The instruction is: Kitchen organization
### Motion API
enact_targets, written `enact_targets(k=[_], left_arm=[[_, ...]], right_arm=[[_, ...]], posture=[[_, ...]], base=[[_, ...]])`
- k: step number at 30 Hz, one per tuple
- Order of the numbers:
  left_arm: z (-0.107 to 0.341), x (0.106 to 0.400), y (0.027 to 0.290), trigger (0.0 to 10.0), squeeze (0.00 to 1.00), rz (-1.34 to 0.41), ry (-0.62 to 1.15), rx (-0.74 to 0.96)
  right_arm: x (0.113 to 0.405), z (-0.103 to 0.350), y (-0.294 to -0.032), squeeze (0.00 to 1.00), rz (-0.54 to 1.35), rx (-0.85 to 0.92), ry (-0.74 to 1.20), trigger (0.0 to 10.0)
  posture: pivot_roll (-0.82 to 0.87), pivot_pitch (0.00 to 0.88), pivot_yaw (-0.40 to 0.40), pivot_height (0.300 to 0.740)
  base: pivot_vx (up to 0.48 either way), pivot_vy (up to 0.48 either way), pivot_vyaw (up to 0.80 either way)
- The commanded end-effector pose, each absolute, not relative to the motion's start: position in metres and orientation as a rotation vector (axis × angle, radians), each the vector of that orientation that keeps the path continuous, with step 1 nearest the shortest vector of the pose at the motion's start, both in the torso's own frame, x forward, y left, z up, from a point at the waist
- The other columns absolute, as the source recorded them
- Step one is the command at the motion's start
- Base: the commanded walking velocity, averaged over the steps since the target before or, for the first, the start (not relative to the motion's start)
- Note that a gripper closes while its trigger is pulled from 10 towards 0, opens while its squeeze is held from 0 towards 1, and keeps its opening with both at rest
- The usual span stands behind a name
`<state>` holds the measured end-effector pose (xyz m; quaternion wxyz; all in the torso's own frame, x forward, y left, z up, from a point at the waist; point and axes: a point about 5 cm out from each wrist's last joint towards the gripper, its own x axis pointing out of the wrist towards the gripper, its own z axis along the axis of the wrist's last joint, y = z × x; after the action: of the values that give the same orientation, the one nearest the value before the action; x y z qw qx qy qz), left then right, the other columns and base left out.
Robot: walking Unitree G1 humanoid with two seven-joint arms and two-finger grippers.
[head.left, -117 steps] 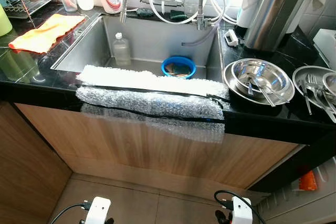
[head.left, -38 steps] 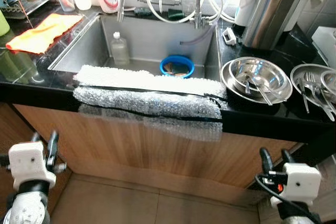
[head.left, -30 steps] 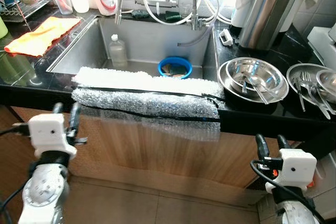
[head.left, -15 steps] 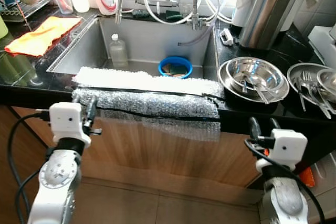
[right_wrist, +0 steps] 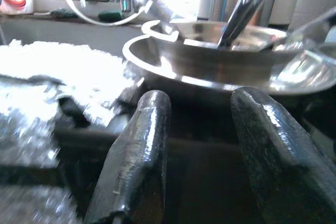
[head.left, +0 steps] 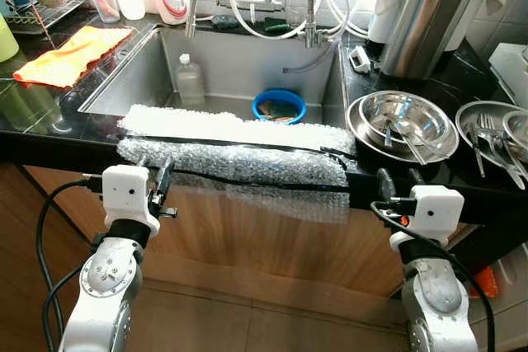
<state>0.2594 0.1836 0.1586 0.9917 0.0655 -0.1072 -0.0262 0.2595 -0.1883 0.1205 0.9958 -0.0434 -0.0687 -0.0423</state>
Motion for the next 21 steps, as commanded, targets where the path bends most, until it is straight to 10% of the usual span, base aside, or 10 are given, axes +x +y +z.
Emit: enact_targets(k=[1,21], left_arm=[[0.1575,0.261,0.1837,10.0,0.0,-0.058,-0.212,0.15],[0.1585,0.2644,0.1843,10.0,0.0,-0.024,-0.196,0.052]], right_arm=[[0.2604,0.1226,-0.1911,0.0,-0.105,-0.1,-0.149,10.0],[0.2685,0.1295,-0.1974,0.0,-0.19,-0.166,-0.187,10.0]], posture=[[-0.05,0.002,-0.015,0.74],[-0.04,0.033,-0.003,0.74]], base=[[0.0,0.0,0.0],[0.0,0.0,0.0]])
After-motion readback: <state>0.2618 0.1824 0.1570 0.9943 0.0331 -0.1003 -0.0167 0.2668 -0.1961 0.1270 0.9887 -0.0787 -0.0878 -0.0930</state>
